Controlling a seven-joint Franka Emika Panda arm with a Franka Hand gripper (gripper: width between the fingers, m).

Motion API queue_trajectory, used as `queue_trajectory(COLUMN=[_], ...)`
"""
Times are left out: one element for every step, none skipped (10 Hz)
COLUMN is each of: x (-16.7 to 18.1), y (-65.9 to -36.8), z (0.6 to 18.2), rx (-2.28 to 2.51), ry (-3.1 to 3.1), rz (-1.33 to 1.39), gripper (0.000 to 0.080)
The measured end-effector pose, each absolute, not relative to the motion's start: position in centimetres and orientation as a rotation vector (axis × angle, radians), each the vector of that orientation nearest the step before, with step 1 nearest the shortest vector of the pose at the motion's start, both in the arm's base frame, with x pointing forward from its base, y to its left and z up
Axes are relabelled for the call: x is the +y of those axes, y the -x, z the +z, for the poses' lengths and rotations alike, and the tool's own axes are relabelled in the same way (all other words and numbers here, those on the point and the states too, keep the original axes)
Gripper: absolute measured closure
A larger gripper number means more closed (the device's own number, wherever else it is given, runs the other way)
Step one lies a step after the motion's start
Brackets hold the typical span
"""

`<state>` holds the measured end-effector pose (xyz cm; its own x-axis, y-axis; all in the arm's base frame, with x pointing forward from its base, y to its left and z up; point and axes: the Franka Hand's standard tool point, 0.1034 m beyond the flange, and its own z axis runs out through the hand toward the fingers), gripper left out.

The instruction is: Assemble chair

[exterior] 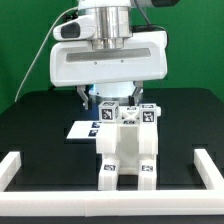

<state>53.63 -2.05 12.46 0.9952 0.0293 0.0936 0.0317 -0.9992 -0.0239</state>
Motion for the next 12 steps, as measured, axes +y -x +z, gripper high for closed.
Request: queue_trajectory(x=[-2.07,-2.07,-2.05,-2.06,-2.06,-2.04,-2.04,-2.10,-2.32,-2.41,-2.40,-2.25], y=[-53.62,-53.62,-53.63,-53.62,-53.62,-53.62,-53.62,-53.64,-53.78,-53.89,-53.91,-53.93], z=[12.45,12.45,12.45,12.45,12.45,12.44,12.43,12.41,12.39,12.37,12.37,12.37], rx=[-0.036,0.014,0.187,0.293,0.374,0.574,0.631,0.802,1.013,1.162,1.376,1.573], ry=[3.112,3.111,3.099,3.088,3.077,3.039,3.026,2.979,2.905,2.846,2.741,2.621], rz=[-0.145,-0.144,-0.142,-0.140,-0.138,-0.134,-0.132,-0.129,-0.130,-0.127,-0.119,-0.108], gripper=[0.0277,0.0415,0.0520,0.0520,0.0518,0.0518,0.0518,0.0518,0.0518,0.0518,0.0518,0.0518])
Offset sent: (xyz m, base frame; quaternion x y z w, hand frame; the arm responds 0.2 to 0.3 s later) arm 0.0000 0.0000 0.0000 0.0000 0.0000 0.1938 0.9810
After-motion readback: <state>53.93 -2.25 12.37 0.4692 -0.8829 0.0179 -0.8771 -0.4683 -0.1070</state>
